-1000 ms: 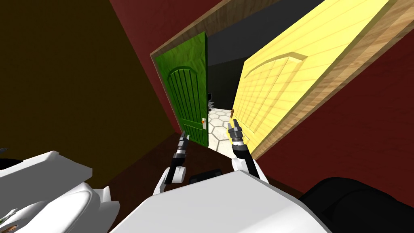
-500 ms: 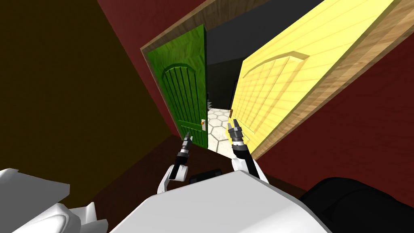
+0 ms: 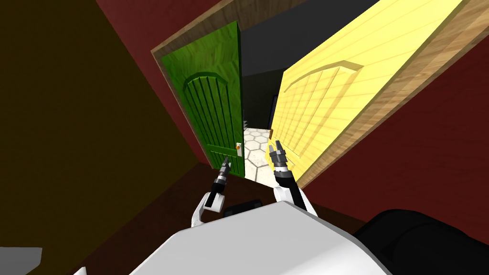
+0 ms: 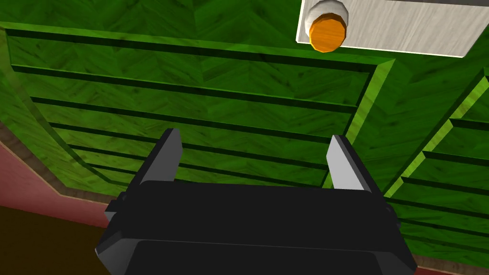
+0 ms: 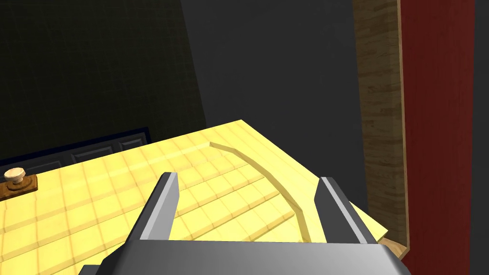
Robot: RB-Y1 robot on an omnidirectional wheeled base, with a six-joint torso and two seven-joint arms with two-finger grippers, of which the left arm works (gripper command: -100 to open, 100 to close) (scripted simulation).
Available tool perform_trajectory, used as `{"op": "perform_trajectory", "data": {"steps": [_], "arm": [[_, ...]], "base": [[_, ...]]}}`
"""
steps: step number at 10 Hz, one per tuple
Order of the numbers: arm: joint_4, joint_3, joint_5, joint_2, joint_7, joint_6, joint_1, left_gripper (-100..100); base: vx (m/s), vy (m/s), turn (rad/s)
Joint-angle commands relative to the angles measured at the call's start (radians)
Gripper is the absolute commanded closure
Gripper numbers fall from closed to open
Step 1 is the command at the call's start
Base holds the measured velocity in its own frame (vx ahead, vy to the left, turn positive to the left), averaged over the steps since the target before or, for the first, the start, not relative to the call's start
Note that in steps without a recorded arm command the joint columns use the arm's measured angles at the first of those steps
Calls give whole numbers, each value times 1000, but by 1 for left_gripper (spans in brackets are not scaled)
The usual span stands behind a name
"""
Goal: Push the door open
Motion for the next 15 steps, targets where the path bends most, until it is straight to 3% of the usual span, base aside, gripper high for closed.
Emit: {"op": "perform_trajectory", "data": {"steps": [1, 7, 8, 15], "arm": [[40, -15, -1, 3, 4, 13, -24, -100], [163, -66, -3, 13, 15, 50, -93, -100], [151, -62, -5, 9, 11, 44, -84, -100], [217, -32, 2, -16, -1, 31, -124, -100]], "base": [[123, 67, -128], [122, 79, -101], [71, 39, -17], [182, -82, -32]]}}
